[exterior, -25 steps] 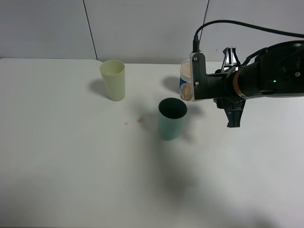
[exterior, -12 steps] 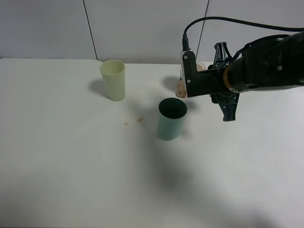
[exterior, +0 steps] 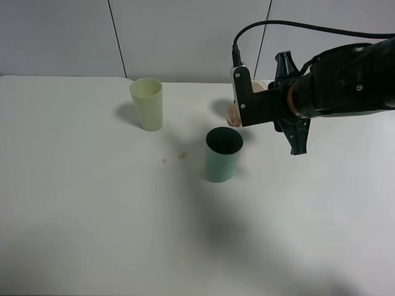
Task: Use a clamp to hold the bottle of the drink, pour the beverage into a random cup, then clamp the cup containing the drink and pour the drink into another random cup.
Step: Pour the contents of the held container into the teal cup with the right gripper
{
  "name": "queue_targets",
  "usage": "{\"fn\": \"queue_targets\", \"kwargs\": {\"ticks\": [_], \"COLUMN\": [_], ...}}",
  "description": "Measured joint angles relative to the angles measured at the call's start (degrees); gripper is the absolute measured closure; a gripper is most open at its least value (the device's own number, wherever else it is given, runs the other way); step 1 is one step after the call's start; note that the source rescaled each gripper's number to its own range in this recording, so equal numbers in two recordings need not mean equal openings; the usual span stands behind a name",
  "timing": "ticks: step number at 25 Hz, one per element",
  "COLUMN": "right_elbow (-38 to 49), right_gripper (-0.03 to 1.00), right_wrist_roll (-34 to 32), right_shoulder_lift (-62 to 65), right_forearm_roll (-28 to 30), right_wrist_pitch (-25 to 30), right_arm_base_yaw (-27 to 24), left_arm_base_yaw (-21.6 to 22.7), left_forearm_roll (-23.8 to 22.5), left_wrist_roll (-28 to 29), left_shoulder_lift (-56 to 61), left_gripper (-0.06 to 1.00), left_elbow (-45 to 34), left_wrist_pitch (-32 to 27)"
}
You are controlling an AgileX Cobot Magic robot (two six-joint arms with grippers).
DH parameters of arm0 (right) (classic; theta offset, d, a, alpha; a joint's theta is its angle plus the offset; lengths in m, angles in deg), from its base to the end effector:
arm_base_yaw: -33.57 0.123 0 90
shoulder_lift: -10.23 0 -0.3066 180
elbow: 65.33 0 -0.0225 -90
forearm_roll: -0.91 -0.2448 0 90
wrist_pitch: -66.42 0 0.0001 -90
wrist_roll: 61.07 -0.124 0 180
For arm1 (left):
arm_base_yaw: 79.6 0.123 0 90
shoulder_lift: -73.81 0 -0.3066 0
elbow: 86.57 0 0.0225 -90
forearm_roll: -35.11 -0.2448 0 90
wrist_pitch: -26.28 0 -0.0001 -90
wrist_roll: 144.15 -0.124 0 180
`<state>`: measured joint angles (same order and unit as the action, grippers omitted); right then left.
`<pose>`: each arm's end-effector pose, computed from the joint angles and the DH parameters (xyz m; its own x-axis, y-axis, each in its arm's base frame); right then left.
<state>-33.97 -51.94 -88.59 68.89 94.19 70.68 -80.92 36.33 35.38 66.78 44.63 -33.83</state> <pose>0.2862 0.1493 0.1979 0.1514 -0.9756 0.1589 -0.6879 -0.2195 -0.6918 -0.0030 -0.0022 0.2623 -0.4373 0.0077 -0.8993 0.0386 0.9992 -0.0102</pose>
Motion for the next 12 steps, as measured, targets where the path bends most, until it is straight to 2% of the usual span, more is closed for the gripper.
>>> {"fn": "queue_targets", "kwargs": {"ticks": [5, 12], "right_elbow": [-1.6, -1.6], "right_gripper": [0.95, 0.95], "right_wrist_roll": [1.1, 3.2], "right_shoulder_lift": [-0.5, -2.1], "right_forearm_roll": [1.0, 1.1], "right_wrist_pitch": [0.3, 3.3], "right_arm_base_yaw": [1.5, 1.8], "left_arm_base_yaw": [0.0, 0.0], "left_forearm_roll": [0.0, 0.0], "left_wrist_roll": [0.0, 0.0], "left_shoulder_lift": [0.0, 0.0], "left_gripper": [0.05, 0.05], "left_elbow": [0.0, 0.0], "left_wrist_pitch": [0.0, 0.0]}}
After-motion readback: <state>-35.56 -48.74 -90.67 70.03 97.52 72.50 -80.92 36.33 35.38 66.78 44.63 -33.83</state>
